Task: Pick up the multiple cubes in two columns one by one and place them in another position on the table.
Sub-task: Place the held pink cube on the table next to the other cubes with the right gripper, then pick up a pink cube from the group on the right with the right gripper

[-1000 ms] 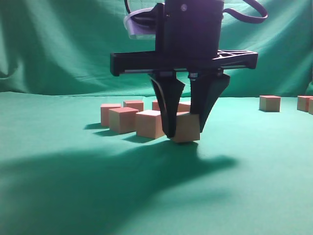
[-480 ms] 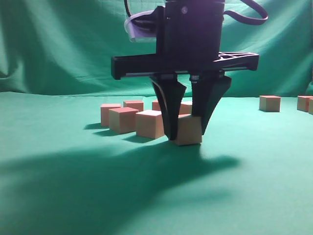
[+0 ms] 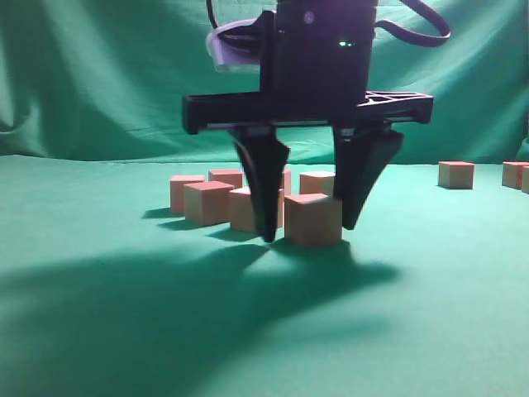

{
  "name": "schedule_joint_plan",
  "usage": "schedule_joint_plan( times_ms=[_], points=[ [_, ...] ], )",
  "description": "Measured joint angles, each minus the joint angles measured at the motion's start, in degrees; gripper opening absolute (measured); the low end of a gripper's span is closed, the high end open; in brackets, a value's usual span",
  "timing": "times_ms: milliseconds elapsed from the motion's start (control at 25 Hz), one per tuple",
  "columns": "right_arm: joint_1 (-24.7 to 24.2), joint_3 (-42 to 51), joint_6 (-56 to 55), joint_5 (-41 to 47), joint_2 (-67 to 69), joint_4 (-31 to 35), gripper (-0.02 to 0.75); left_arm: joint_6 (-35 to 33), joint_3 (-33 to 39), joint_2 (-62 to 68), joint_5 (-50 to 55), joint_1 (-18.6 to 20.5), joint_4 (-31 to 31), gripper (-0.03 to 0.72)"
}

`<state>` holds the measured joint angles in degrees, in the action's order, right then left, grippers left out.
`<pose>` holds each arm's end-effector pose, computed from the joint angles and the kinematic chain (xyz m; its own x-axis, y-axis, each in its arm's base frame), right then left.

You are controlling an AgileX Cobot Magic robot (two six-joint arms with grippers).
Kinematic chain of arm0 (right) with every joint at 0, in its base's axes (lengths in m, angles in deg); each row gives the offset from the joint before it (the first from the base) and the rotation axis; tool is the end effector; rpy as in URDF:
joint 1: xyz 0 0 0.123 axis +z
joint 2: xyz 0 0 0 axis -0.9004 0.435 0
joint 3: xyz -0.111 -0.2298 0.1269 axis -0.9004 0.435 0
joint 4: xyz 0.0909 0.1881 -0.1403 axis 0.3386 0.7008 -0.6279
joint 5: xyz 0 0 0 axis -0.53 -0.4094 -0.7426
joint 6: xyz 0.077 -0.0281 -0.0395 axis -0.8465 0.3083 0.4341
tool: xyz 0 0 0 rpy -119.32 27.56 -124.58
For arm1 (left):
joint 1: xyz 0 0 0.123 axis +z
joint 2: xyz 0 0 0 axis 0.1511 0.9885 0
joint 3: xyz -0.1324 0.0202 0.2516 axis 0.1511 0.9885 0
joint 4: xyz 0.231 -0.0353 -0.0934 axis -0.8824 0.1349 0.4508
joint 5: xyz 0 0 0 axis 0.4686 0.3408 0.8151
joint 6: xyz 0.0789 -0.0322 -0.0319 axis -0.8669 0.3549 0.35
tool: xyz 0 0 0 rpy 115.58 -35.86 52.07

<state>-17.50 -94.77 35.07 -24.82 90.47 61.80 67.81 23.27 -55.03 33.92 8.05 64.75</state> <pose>0.2588 0.2572 0.1643 -0.8928 -0.3913 -0.2232 -0.3908 0.9192 -0.0481 0.0528 0.0000 0.1774 -0.2590 0.0300 -0.9654 0.0113 0.9995 0.0280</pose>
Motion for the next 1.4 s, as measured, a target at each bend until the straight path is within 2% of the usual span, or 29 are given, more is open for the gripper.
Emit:
schedule_joint_plan(
  times_ms=[120, 160, 360, 400, 440, 560, 680, 760, 920, 1000, 1200, 1400],
  points=[
    [0.00, 0.00, 1.25, 0.00, -0.14, 0.59, 0.568, 0.00, 0.00, 0.00, 0.00, 0.00, 0.00, 0.000],
    [0.00, 0.00, 1.68, 0.00, -0.62, 0.70, 0.587, 0.00, 0.00, 0.00, 0.00, 0.00, 0.00, 0.000],
    [0.00, 0.00, 2.58, 1.29, -7.87, 0.10, 0.572, 0.00, 0.00, 0.00, 0.00, 0.00, 0.00, 0.000],
    [0.00, 0.00, 2.62, 1.99, -9.97, -0.76, 0.612, 0.00, 0.00, 0.00, 0.00, 0.00, 0.00, 0.000],
    [0.00, 0.00, 2.62, 2.87, -12.68, -1.75, 0.593, 0.00, 0.00, 0.00, 0.00, 0.00, 0.00, 0.000],
    [0.00, 0.00, 0.97, 6.62, -21.23, -7.48, 0.593, 0.00, 0.00, 0.00, 0.00, 0.00, 0.00, 0.000],
    [-2.33, 0.00, -3.60, 11.63, -30.24, -14.42, 0.593, 0.00, 0.00, 0.00, 0.00, 0.00, 0.00, 0.000],
    [-6.26, 0.00, -4.71, 14.65, -34.41, -17.34, 0.530, 0.00, 0.00, 0.00, 0.00, 0.00, 0.00, 0.000],
    [-16.61, 0.00, -3.74, 18.01, -37.88, -18.19, 0.536, 0.00, 0.00, 0.00, 0.00, 0.00, 0.00, 0.000],
    [-21.99, 0.00, -1.09, 18.30, -37.67, -16.22, 0.536, 0.00, 0.00, 0.00, 0.00, 0.00, 0.00, 0.000],
    [-34.40, 0.00, 7.84, 14.20, -31.17, -6.33, 0.536, 0.00, 0.00, 0.00, 0.00, 0.00, 0.00, 0.000],
    [-40.94, -0.15, 12.74, 9.32, -20.01, -1.86, 0.536, 0.00, 0.00, 0.00, 0.00, 0.00, 0.00, 0.000]
  ],
)
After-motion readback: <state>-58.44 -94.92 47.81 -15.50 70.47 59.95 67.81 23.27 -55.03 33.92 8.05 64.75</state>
